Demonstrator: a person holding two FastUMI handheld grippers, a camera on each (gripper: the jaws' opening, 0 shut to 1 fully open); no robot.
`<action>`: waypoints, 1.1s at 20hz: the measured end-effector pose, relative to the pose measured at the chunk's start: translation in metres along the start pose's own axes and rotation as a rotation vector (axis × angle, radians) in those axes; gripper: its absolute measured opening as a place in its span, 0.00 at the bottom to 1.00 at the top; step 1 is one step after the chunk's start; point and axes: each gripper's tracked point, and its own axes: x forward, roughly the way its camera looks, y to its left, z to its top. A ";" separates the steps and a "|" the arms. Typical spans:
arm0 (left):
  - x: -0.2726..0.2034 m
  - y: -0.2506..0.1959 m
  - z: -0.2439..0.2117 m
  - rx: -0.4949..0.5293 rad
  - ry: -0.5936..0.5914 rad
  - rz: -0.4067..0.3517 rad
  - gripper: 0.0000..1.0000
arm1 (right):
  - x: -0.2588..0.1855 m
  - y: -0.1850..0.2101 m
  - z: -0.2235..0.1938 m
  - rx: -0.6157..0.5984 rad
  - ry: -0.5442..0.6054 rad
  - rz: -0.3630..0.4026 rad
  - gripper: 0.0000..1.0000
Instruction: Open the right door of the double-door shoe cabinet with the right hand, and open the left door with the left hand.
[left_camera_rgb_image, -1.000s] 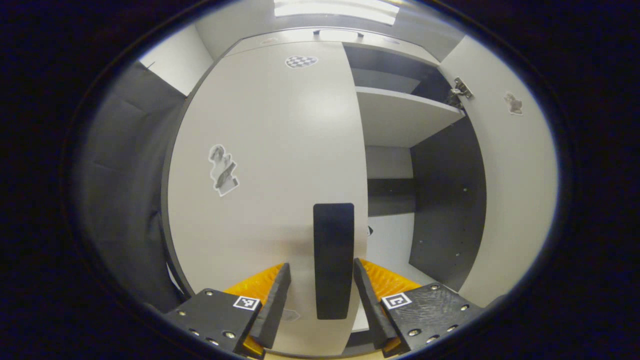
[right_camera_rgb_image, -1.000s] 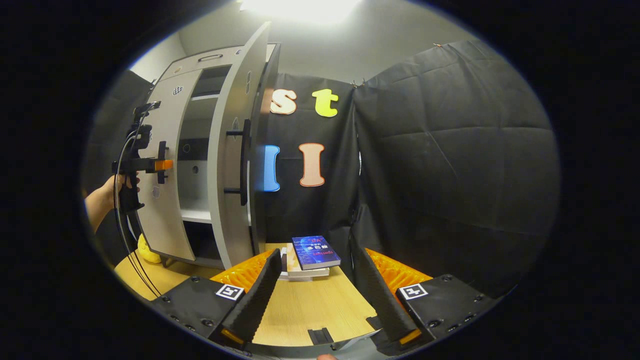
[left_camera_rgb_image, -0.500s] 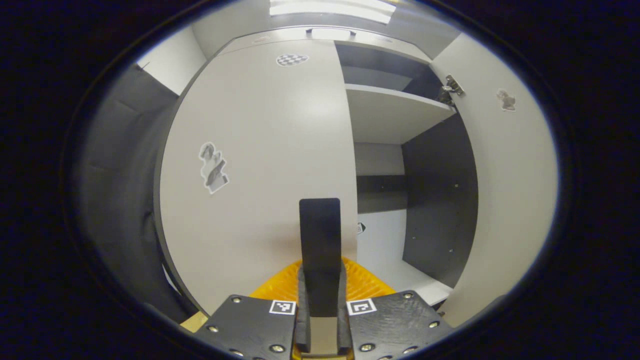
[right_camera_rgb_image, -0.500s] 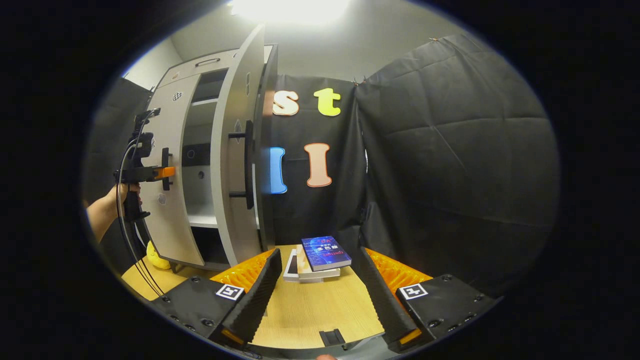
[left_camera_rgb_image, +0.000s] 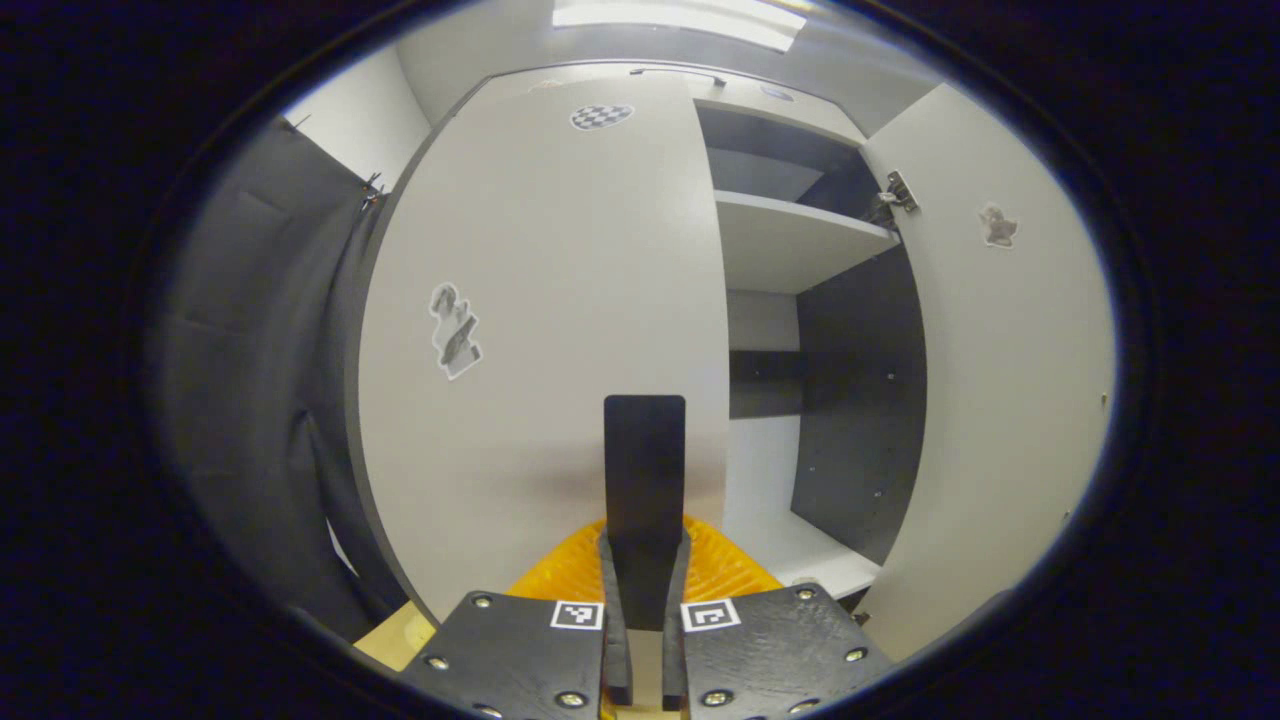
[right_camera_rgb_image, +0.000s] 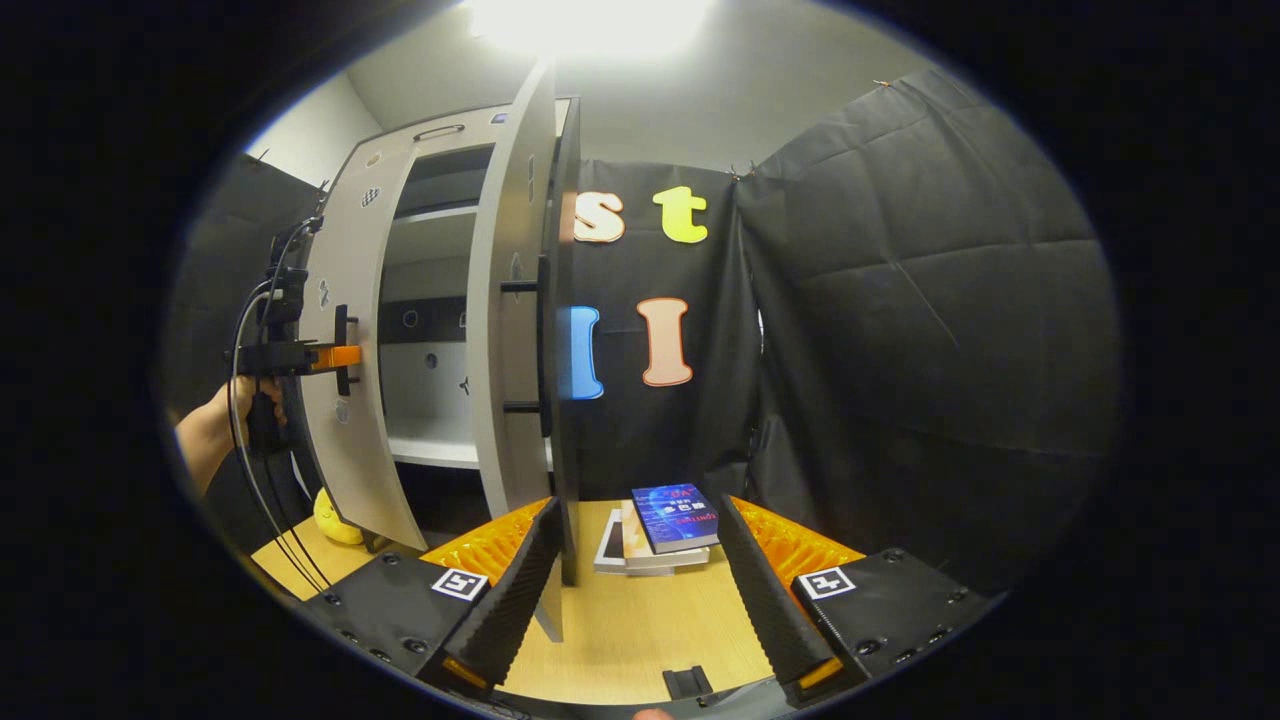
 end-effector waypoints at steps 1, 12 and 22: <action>-0.006 0.002 0.000 -0.004 0.003 -0.006 0.13 | 0.000 0.004 0.001 -0.003 0.000 0.011 0.94; -0.064 0.024 0.002 -0.032 0.013 -0.061 0.15 | 0.008 0.068 0.009 -0.034 -0.019 0.122 0.94; -0.105 0.059 0.007 -0.060 0.011 -0.071 0.13 | 0.013 0.129 0.019 -0.044 -0.038 0.222 0.94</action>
